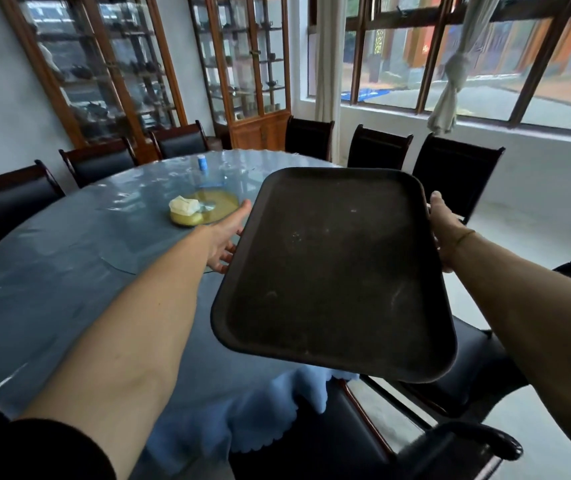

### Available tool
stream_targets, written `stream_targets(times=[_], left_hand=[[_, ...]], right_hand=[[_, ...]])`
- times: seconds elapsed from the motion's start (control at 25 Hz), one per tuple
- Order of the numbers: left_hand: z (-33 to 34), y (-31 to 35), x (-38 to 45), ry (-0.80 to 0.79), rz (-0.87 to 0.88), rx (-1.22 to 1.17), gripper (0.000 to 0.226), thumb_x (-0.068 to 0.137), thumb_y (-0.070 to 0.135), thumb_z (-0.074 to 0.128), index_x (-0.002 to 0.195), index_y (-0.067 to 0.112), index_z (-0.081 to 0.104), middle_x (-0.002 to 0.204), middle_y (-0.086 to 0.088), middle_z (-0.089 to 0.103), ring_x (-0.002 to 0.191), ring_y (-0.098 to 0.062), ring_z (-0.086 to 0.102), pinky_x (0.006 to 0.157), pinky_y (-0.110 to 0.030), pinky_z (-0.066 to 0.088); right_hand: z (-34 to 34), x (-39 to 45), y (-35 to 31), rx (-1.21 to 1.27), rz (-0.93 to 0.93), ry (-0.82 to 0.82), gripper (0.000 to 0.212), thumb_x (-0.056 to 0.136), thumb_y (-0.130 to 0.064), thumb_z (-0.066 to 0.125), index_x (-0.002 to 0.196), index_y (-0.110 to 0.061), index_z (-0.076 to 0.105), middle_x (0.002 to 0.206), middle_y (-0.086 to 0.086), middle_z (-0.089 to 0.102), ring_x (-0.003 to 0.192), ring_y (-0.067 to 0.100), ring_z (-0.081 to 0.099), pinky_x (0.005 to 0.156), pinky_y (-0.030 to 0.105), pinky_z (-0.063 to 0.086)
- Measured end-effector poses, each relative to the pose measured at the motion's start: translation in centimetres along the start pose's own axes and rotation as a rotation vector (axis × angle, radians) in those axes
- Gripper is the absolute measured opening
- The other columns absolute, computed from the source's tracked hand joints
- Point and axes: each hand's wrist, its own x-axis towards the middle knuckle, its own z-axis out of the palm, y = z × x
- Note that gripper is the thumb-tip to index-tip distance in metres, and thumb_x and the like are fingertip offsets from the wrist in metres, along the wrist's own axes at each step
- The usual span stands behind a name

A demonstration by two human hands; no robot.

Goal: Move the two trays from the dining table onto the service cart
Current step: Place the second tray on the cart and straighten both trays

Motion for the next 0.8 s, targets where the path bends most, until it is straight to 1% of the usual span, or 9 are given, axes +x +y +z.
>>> stream_targets(times=[0.08,0.12,0.16,0.28,0.4,0.48,0.6,0.72,0.8], left_hand=[[0.7,0.4,-1.2,-0.021,0.012,0.011,0.082,0.074,0.092,0.032,0.107,0.021,0.058,0.113,-0.013,0.063,0.101,-0.027,0.058,0.076,-0.038,0.044],[1.1,0.7,-1.6,-0.028,0.018,0.017,0.087,0.074,0.092,0.032,0.111,0.018,0.058,0.113,-0.013,0.063,0.102,-0.027,0.058,0.078,-0.039,0.044],[1.5,1.0,-2.0,-0.038,0.025,0.028,0.09,0.074,0.092,0.032,0.115,0.016,0.057,0.114,-0.013,0.062,0.103,-0.027,0.058,0.081,-0.039,0.044],[3.4,2.3,-3.3,-0.079,0.048,0.064,0.095,0.075,0.091,0.03,0.123,0.012,0.055,0.12,-0.015,0.061,0.107,-0.027,0.056,0.089,-0.041,0.043],[6.4,4.1,-4.5,-0.122,0.071,0.079,0.099,0.075,0.092,0.027,0.119,0.008,0.057,0.116,-0.014,0.06,0.101,-0.026,0.056,0.088,-0.039,0.043],[9.2,5.2,-5.4,-0.159,0.093,0.096,0.101,0.075,0.092,0.024,0.117,0.007,0.059,0.112,-0.014,0.062,0.099,-0.026,0.058,0.086,-0.039,0.044],[14.1,6.2,-6.8,-0.209,0.125,0.114,0.1,0.076,0.092,0.019,0.109,0.007,0.061,0.104,-0.013,0.062,0.093,-0.024,0.057,0.08,-0.037,0.046],[20.1,6.7,-8.9,-0.252,0.155,0.143,0.105,0.074,0.093,0.017,0.11,0.006,0.063,0.105,-0.014,0.064,0.096,-0.025,0.059,0.082,-0.037,0.047],[24.0,7.0,-10.8,-0.304,0.174,0.177,0.104,0.074,0.094,0.017,0.106,0.006,0.062,0.1,-0.013,0.064,0.091,-0.024,0.058,0.08,-0.035,0.047]], right_hand=[[-1.2,-1.8,-0.3,-0.01,-0.007,0.044,0.063,0.091,-0.071,0.032,0.095,-0.018,0.066,0.086,0.005,0.07,0.071,0.019,0.066,0.058,0.026,0.051],[-1.7,-2.9,-0.6,-0.012,0.0,0.05,0.065,0.091,-0.071,0.031,0.095,-0.016,0.065,0.091,0.007,0.067,0.075,0.02,0.063,0.061,0.028,0.051],[-2.3,-4.1,-0.9,-0.027,0.006,0.062,0.066,0.091,-0.072,0.029,0.091,-0.015,0.063,0.088,0.007,0.064,0.074,0.02,0.061,0.058,0.027,0.05],[-4.9,-7.2,-1.8,-0.065,-0.02,0.122,0.066,0.094,-0.07,0.023,0.086,-0.015,0.06,0.073,0.007,0.061,0.06,0.02,0.06,0.039,0.021,0.044],[-8.2,-9.9,-2.6,-0.012,-0.059,0.126,0.068,0.098,-0.063,0.018,0.079,-0.01,0.055,0.044,0.008,0.062,0.037,0.02,0.06,0.022,0.016,0.032],[-11.1,-11.8,-3.0,0.003,-0.071,0.165,0.07,0.098,-0.062,0.018,0.079,-0.006,0.056,0.054,0.012,0.06,0.046,0.026,0.058,0.021,0.016,0.032],[-16.2,-14.8,-3.0,-0.022,-0.028,0.247,0.076,0.095,-0.069,0.019,0.085,-0.003,0.056,0.073,0.009,0.052,0.051,0.021,0.054,0.031,0.013,0.036],[-22.2,-18.3,-2.6,-0.001,-0.02,0.331,0.073,0.093,-0.071,0.019,0.091,-0.009,0.058,0.076,0.007,0.054,0.063,0.019,0.052,0.035,0.015,0.038],[-26.0,-21.2,-2.1,0.035,-0.026,0.382,0.072,0.093,-0.071,0.02,0.088,-0.009,0.056,0.074,0.008,0.055,0.063,0.019,0.053,0.032,0.013,0.038]])
